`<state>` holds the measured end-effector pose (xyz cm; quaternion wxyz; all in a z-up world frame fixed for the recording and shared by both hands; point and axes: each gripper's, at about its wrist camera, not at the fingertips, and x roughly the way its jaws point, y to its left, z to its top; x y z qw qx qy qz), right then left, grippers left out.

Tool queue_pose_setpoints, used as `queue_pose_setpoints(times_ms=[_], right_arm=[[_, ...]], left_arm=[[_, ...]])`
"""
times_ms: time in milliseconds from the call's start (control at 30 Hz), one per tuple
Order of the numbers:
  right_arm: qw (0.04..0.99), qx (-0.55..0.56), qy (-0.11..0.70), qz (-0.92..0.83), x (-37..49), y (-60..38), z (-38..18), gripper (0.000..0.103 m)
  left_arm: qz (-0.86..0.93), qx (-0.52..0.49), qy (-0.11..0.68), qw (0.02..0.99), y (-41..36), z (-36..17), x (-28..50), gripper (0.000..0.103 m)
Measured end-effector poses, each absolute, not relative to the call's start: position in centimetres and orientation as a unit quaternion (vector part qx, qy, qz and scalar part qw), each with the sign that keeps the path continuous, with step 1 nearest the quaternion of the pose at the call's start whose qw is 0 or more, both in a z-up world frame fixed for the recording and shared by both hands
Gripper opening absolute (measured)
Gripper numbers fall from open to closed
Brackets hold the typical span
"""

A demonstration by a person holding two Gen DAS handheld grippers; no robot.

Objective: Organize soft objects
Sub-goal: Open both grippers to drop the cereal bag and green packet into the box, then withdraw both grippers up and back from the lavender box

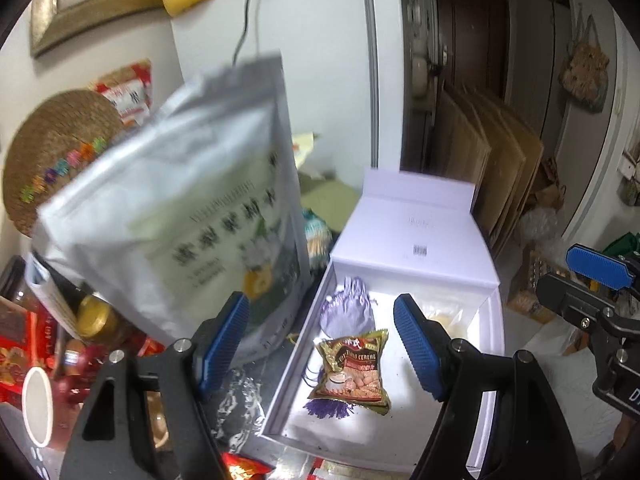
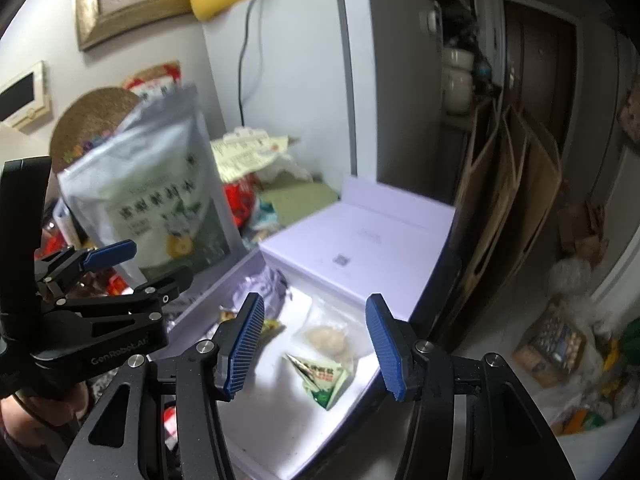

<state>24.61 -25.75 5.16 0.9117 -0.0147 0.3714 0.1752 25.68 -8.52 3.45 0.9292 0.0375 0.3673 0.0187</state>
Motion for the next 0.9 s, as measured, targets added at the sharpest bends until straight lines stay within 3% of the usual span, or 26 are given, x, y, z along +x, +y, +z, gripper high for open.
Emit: queue_pose_setpoints(times_ms=[467,900], right_arm=[[0.927,-0.005,0.309,0.213,18.8,-25.4,11.5,0.056],[0.935,-0.029,0.268,0.231,11.5,-24.0,13.2,0.06]], left_arm=[[0.025,0.04,0.283,0.958,-7.9,10.9,18.3,0.075],[0.022,0.043,0.258,0.965,-7.4,12.6,10.9,0.079]])
